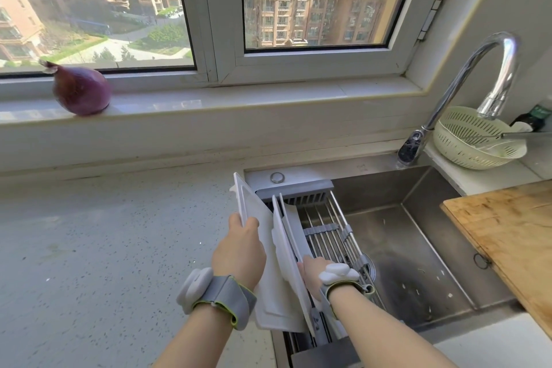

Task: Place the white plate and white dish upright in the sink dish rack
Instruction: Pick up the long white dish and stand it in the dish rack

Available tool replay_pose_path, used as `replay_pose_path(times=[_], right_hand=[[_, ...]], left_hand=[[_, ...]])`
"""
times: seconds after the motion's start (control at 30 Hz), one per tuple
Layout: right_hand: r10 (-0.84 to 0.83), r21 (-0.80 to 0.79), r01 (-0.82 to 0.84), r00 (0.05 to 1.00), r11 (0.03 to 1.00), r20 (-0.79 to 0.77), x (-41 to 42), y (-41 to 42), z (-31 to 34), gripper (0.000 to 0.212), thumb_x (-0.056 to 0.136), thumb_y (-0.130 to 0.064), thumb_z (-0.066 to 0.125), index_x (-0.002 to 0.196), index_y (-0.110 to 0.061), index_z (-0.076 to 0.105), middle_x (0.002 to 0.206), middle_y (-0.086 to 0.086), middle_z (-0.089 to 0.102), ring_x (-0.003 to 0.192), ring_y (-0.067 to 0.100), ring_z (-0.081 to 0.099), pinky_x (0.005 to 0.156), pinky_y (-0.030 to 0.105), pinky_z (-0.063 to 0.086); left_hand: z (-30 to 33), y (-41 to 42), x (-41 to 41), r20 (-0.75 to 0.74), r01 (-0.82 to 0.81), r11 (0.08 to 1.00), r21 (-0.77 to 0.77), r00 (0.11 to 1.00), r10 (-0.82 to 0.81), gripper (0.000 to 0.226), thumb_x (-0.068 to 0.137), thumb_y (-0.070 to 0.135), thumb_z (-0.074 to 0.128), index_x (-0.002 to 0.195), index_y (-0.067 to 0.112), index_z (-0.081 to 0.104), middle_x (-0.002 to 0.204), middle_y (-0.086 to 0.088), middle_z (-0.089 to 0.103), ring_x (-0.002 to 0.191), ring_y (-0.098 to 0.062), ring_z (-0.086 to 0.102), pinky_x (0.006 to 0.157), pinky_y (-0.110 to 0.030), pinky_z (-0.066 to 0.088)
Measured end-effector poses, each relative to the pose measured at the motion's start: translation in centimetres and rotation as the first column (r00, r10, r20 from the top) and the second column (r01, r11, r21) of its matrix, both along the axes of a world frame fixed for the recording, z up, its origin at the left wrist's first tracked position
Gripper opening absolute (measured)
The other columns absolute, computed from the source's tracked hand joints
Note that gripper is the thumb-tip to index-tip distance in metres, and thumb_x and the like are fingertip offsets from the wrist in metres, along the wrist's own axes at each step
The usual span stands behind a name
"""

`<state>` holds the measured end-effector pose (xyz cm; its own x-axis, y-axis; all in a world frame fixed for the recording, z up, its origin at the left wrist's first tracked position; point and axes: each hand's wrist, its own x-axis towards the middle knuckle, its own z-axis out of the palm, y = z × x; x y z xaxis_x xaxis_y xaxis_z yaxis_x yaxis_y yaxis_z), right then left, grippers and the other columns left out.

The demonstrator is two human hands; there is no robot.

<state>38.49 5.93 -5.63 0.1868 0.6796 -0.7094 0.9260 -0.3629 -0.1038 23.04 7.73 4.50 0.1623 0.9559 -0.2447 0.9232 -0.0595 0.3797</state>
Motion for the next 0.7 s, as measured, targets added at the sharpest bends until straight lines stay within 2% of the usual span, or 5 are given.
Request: replay_pose_path(times=[0.17, 0.33, 0.43, 0.53, 0.7], right_hand=[[0.027, 0.098, -0.032, 0.998, 0.995, 0.056, -0.5, 0.3, 2.1, 0.031, 0.095, -0.015, 0.032, 0.124, -0.007, 0.040, 0.125, 0.017, 0.054, 0.109, 0.036, 0.055, 0.082, 0.042, 0.046], [0.020, 0.180, -0.038, 0.994, 0.983, 0.103, -0.8, -0.1, 5.1, 0.035, 0.097, -0.019, 0.025, 0.127, -0.013, 0.042, 0.129, 0.012, 0.053, 0.114, 0.034, 0.054, 0.089, 0.045, 0.046], [0.093, 0.204, -0.116, 0.989, 0.972, 0.115, -1.0, -0.2, 6.5, 0.037, 0.092, -0.007, 0.031, 0.125, -0.015, 0.046, 0.128, 0.015, 0.053, 0.111, 0.037, 0.055, 0.089, 0.047, 0.048], [0.120, 0.222, -0.149, 0.983, 0.964, 0.138, -1.5, -0.5, 8.6, 0.036, 0.092, -0.009, 0.031, 0.123, -0.013, 0.049, 0.126, 0.016, 0.055, 0.109, 0.039, 0.056, 0.088, 0.047, 0.049], [0.117, 0.329, -0.152, 0.985, 0.932, 0.125, -2.2, -0.7, 11.9, 0.024, 0.089, -0.020, 0.034, 0.093, -0.017, 0.057, 0.114, 0.013, 0.060, 0.096, 0.039, 0.059, 0.087, 0.049, 0.048]], left_hand=[[-0.1, -0.1, -0.3, 0.030, 0.017, 1.000, -0.006, 0.999, -0.017, 0.031, 0.092, 0.010, 0.037, 0.121, 0.009, 0.046, 0.129, -0.011, 0.038, 0.073, -0.027, 0.049, 0.067, -0.035, 0.044], [0.4, -0.3, -0.7, 0.057, 0.023, 1.000, -0.008, 0.998, -0.023, 0.033, 0.092, 0.012, 0.036, 0.125, 0.011, 0.044, 0.133, -0.009, 0.038, 0.079, -0.026, 0.049, 0.068, -0.031, 0.038], [0.9, -0.6, -1.0, 0.073, 0.045, 0.999, -0.025, 0.996, -0.043, 0.037, 0.093, 0.013, 0.035, 0.129, 0.012, 0.041, 0.136, -0.008, 0.038, 0.097, -0.033, 0.059, 0.071, -0.033, 0.043], [1.9, -1.3, -1.5, 0.069, 0.060, 0.997, -0.049, 0.996, -0.056, 0.040, 0.093, 0.014, 0.035, 0.134, 0.013, 0.038, 0.139, -0.008, 0.038, 0.108, -0.033, 0.057, 0.077, -0.034, 0.044], [3.0, -2.2, -2.1, 0.089, 0.097, 0.991, -0.093, 0.992, -0.089, 0.047, 0.093, 0.014, 0.037, 0.139, 0.016, 0.033, 0.143, -0.009, 0.038, 0.115, -0.030, 0.054, 0.092, -0.036, 0.047]])
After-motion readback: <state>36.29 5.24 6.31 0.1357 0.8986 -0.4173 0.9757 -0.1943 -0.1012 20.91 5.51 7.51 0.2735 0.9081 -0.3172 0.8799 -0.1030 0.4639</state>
